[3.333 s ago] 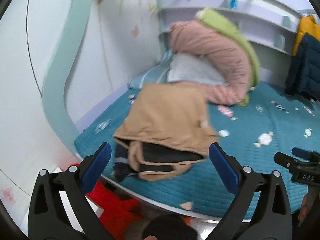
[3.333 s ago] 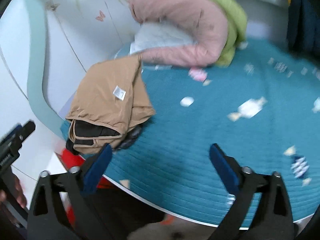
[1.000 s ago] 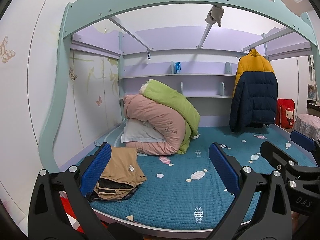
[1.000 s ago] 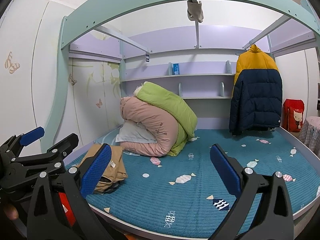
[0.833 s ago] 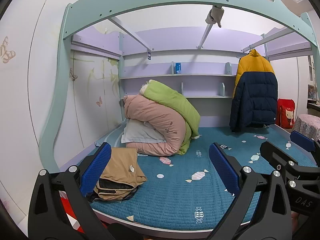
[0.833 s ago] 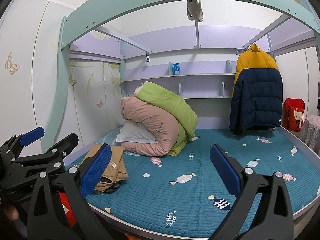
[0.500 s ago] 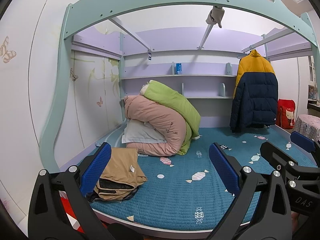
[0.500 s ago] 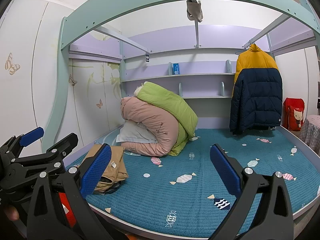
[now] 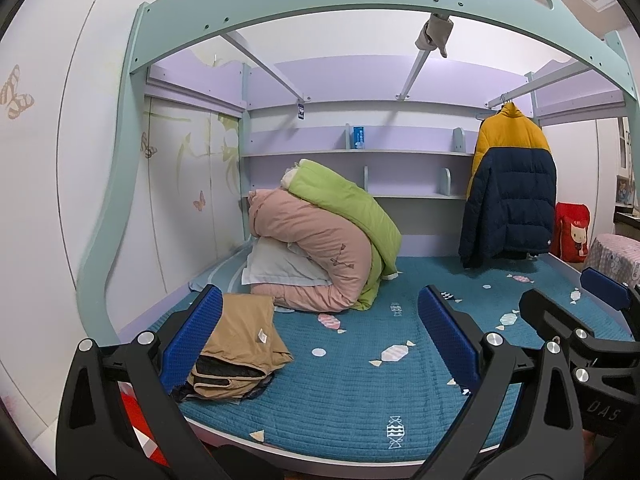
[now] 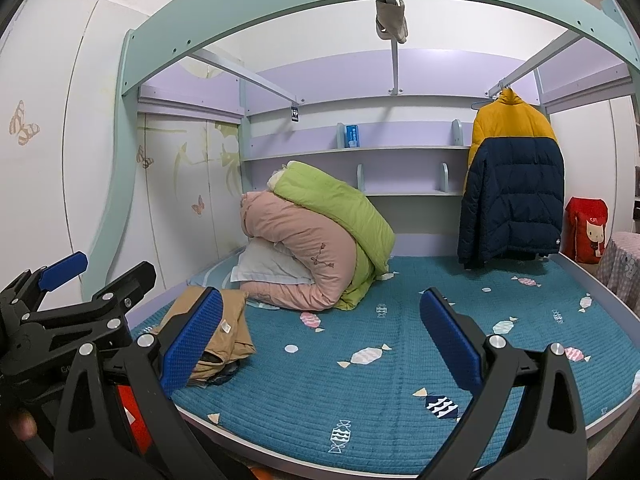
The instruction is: Fold large clothes
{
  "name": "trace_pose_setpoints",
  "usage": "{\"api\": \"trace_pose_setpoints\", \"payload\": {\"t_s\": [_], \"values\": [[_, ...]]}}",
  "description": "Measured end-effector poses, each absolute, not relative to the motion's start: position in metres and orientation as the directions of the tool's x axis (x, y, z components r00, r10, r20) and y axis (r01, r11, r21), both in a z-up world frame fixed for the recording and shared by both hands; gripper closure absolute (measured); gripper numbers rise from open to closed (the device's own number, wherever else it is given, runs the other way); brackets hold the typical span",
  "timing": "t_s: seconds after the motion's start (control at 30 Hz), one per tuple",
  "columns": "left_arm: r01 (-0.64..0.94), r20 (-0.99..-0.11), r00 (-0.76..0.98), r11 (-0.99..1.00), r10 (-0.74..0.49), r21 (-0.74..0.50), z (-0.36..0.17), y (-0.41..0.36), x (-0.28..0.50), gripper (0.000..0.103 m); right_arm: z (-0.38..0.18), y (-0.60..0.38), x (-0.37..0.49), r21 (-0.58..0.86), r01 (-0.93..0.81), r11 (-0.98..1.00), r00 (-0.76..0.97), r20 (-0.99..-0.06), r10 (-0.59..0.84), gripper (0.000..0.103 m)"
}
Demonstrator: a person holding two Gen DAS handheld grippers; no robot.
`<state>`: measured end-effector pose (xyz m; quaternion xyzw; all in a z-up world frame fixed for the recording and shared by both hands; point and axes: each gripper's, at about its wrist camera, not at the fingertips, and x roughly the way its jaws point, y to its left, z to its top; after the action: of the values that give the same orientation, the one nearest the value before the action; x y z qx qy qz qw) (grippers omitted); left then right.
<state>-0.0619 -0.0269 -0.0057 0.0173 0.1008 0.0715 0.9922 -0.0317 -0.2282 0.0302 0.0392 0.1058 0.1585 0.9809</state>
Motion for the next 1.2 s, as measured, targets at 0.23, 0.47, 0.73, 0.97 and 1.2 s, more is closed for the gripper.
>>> {"api": "trace_pose_setpoints", "payload": {"t_s": [0.23,0.47,0.73,0.97,1.2], "values": [[-0.14,-0.197,0.969,0.989,0.147,0.048,-0.0053,-0.0282,-0.0616,0.005,0.0307,-0.2272,-0.0317,0.11,-0.303,0.947,0.927,-0.195,0.319,0.008],[-0.147,-0.187,0.97,0.988,0.154,0.05,-0.0043,-0.0305,-0.0639,0.005,0.0307,-0.2266,-0.0322,0.112,-0.303,0.946,0.927,-0.194,0.32,0.008],[-0.15,-0.183,0.97,0.987,0.157,0.051,-0.0038,-0.0326,-0.0646,0.005,0.0311,-0.2256,-0.0327,0.112,-0.301,0.947,0.928,-0.193,0.318,0.008],[-0.151,-0.184,0.97,0.987,0.158,0.05,-0.0044,-0.0333,-0.0657,0.005,0.0308,-0.225,-0.0332,0.114,-0.301,0.947,0.928,-0.194,0.319,0.008],[-0.152,-0.188,0.969,0.987,0.159,0.051,-0.0041,-0.0344,-0.0654,0.005,0.0307,-0.2236,-0.035,0.114,-0.299,0.947,0.928,-0.196,0.316,0.008]]}}
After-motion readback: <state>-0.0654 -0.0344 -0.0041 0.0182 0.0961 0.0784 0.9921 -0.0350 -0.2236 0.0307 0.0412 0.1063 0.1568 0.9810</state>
